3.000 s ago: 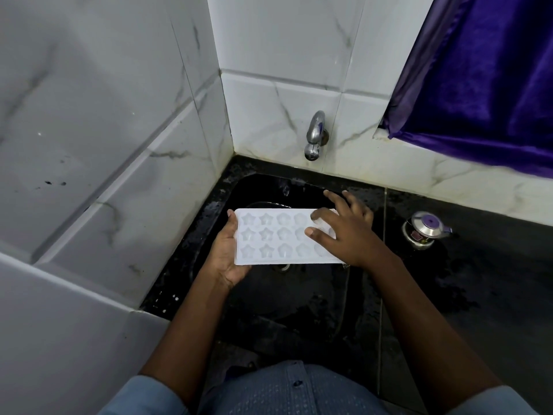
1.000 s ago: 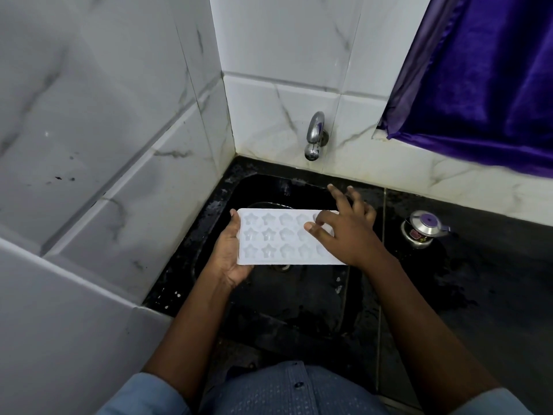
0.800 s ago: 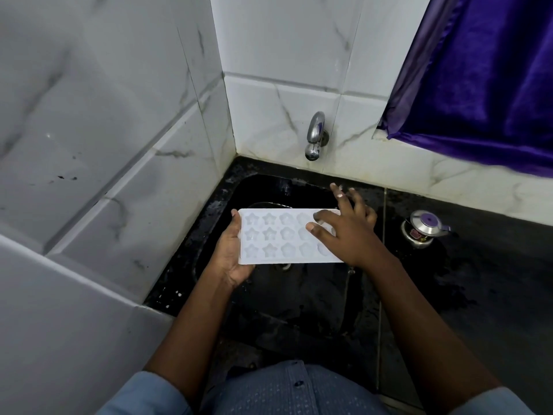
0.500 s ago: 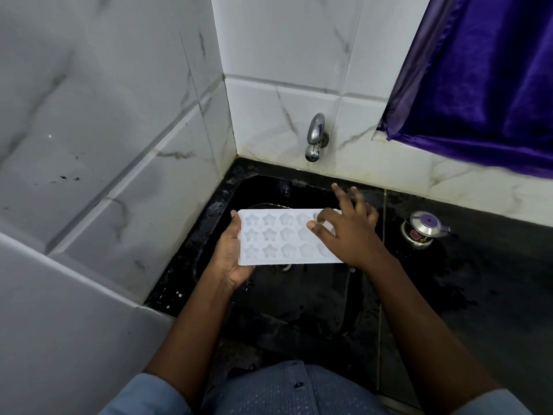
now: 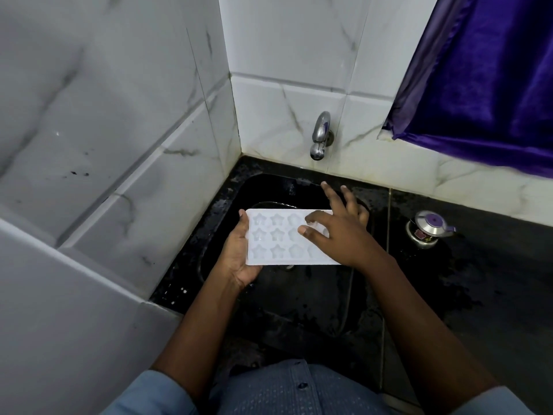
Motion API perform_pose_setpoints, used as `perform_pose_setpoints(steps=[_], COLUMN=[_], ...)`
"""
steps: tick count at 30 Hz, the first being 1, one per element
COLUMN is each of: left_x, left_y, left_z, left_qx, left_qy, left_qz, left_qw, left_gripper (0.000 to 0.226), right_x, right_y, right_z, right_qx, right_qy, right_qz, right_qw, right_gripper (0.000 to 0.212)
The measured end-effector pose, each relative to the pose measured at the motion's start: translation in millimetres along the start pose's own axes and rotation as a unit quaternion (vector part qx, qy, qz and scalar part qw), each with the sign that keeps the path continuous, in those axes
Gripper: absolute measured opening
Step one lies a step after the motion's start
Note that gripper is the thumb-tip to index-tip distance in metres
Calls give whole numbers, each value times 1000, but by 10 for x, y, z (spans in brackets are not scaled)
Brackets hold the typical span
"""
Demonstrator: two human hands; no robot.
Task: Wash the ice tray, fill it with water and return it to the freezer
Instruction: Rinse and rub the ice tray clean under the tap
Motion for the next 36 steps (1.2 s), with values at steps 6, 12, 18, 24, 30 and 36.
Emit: perform_pose_setpoints(steps=[6,12,18,24,30,36], left_x=[-26,-1,-37,-8,-53,-23], left_y=[-9,-12,-22,-26,-47,-93], left_z=[-17,-26,-53,-73,-87,-66], left_qx=[1,0,-4,-12,3,5], left_qy=[-6,-1,-2,1,-3,-6], left_qz=[2,4,7,-2,0,-10], left_qw=[1000,1000,1000,1000,1000,1000], left_gripper=[83,85,83,84,80,85], right_x=[10,-13,10,-36,-55,-77], right_y=[-29,33,-41,22,-36,-19], right_z=[-28,-39,-69,-81,-72,-63], right_qx=[16,-2,-5,-15,-4,-26], right_qy=[3,-10,4,-14,-2,-19], right_qz=[-23,-19,-23,-28,-46,-46], right_qw=[1000,1000,1000,999,999,998], right_gripper=[48,49,47,51,48,50])
Point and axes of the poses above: each hand's wrist, its own z-axis towards the middle knuckle, its own y-axis out of the palm, x = y × z, the point moved 8 cm from there along z, towards the middle knuckle, and after that the axes turned 9 degrees about x, right-handed, at the moved point
